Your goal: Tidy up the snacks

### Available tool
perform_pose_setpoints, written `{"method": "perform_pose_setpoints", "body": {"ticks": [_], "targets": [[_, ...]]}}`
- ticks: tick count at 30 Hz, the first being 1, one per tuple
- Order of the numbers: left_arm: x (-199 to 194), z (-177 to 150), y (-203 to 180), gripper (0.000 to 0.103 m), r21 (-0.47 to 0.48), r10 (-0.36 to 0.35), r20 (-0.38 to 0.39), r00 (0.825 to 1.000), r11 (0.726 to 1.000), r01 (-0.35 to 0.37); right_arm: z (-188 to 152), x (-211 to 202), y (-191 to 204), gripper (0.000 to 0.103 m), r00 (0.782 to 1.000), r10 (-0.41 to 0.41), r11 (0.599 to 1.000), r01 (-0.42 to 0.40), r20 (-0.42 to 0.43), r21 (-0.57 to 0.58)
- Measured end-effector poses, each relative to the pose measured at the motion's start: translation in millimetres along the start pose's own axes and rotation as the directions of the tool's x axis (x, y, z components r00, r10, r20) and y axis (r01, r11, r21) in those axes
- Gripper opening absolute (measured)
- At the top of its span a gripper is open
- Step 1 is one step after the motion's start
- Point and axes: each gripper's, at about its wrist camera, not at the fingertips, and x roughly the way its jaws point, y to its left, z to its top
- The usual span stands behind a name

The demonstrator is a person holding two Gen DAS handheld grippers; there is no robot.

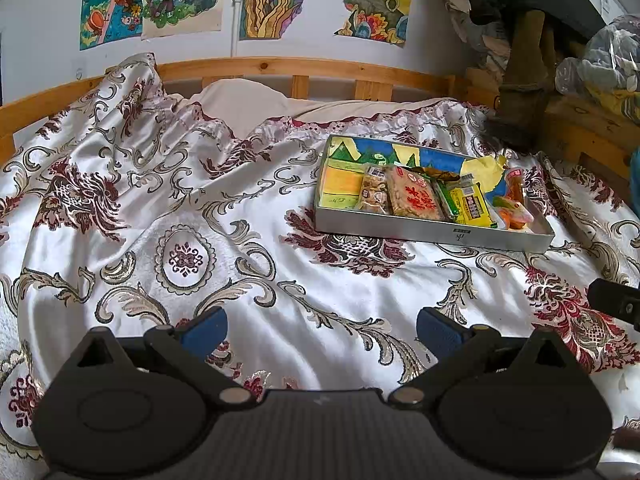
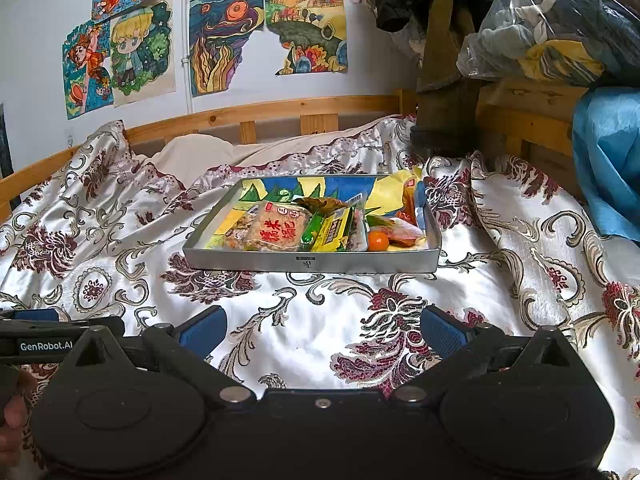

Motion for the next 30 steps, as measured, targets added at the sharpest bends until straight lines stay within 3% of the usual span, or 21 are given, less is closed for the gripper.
{"method": "perform_pose_setpoints", "body": {"ticks": [21,30], "targets": [[-0.8,1.8,-1.8,0.103,0.007,-0.006,-0.007,1.0,1.0,0.006,0.4,0.2,-1.5,0.102,1.0,-0.003,1.0,0.003,-0.005,0.003],[1.5,2.6,-8.3,0.103,0.092,0.046,-0.025,0.999,0.995,-0.043,-1.3,1.8,-3.6,0.102,1.0,-0.006,1.0,0.007,-0.009,0.003]]}}
